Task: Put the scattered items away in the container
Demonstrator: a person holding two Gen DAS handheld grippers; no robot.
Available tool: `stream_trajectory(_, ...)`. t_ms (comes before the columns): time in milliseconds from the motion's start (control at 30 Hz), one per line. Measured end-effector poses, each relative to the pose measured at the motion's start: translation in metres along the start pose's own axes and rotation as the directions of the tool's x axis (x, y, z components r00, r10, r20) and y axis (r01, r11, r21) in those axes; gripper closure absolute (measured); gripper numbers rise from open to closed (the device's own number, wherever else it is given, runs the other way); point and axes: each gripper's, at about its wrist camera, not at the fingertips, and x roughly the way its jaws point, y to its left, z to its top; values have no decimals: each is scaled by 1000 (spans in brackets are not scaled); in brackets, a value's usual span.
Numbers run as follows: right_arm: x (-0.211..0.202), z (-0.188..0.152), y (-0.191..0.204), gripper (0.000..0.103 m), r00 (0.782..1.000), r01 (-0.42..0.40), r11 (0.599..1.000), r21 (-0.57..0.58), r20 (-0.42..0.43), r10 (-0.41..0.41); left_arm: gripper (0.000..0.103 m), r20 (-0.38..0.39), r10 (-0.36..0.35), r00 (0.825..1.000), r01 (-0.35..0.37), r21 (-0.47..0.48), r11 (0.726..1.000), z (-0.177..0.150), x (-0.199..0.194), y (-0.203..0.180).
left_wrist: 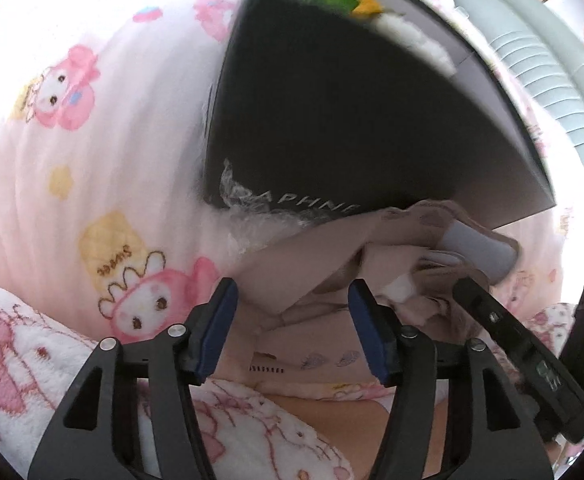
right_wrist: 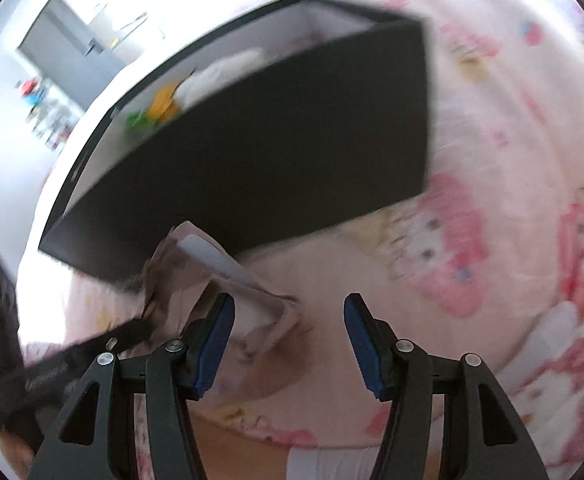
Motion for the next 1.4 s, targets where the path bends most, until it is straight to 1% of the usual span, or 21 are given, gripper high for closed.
stream_trajectory(67, 7, 1, 2, 50, 999, -18, 1000, -17, -43, 17, 38, -30, 36, 999, -35, 29, 999, 1, 9, -8)
stream_trajectory(167, 16, 3, -7, 50, 997, 24, 999, 28, -80, -21, 35, -61, 54, 997, -51, 47, 998, 3, 18, -14)
stream_trajectory(200, 13, 3, -11, 50, 997, 38, 998, 46, -66, -35, 35, -66, 56, 996, -53, 43, 998, 3, 20, -15)
stream_trajectory(300, -11, 4, -19, 50, 995, 75, 994, 74, 55, -79, 35, -44, 30, 999, -29, 20, 999, 3, 18, -14)
stream_trajectory(333, -21, 3, -21, 50, 993, 68, 995, 78, 95, -76, 35, -29, 9, 1000, -9, 21, 1000, 2, 16, -14)
stream_trajectory(367, -24, 2, -22, 50, 993, 56, 995, 78, 104, -64, 35, -26, 0, 1000, 0, 20, 1000, 2, 15, -15)
stream_trajectory(433, -17, 0, -22, 50, 999, 23, 998, 64, 45, -26, 35, -35, -14, 999, 15, 18, 1000, 2, 18, -16)
stream_trajectory(467, -5, 11, -14, 50, 1000, 9, 998, 59, 3, -9, 34, -44, -22, 999, 23, 20, 1000, 3, 20, -17)
stream_trajectory(567, 23, 8, -9, 50, 987, -71, 995, 64, -138, 79, 35, -68, -71, 995, 73, 33, 997, 3, 27, -24)
stream_trajectory(600, 27, 6, -9, 50, 982, -93, 993, 73, -159, 103, 37, -70, -74, 995, 76, 39, 996, 3, 29, -26)
stream_trajectory(667, 31, 6, -10, 49, 978, -96, 993, 74, -179, 108, 52, -73, -54, 996, 57, 42, 998, 2, 32, -28)
stream_trajectory(700, 31, 6, -11, 50, 976, -108, 991, 76, -182, 120, 56, -73, -41, 997, 44, 40, 998, 2, 33, -29)
stream_trajectory(733, 30, 6, -12, 52, 974, -121, 990, 79, -183, 133, 65, -71, -34, 997, 37, 42, 998, 1, 34, -30)
stream_trajectory(767, 29, 5, -12, 64, 973, -124, 989, 76, -184, 136, 76, -71, -34, 997, 37, 48, 998, 1, 35, -32)
stream_trajectory(800, 28, 4, -12, 76, 975, -114, 991, 67, -185, 125, 79, -68, -29, 997, 33, 54, 998, 0, 35, -34)
stream_trajectory(867, 23, 1, -11, 84, 979, -102, 994, 42, -176, 108, 87, -55, -23, 998, 27, 73, 997, -2, 34, -38)
stream_trajectory(933, 14, -2, -9, 88, 979, -130, 991, 21, -154, 131, 90, -32, -33, 999, 36, 90, 995, -5, 30, -42)
stream_trajectory(1100, -11, -9, -3, 91, 985, -138, 988, -66, -111, 131, 92, 12, -108, 994, 106, 108, 989, -12, 13, -50)
stream_trajectory(1233, -48, -7, 1, 92, 989, -142, 980, -140, -60, 135, 92, 31, -202, 979, 198, 105, 975, -18, -10, -59)
stream_trajectory(1367, -85, -4, 4, 92, 976, -216, 964, -156, -17, 216, 92, 76, -209, 975, 196, 150, 969, -15, -34, -78)
stream_trajectory(1400, -71, 4, 33, 92, 973, -230, 960, -162, -8, 232, 92, 87, -230, 969, 215, 152, 965, -12, -41, -82)
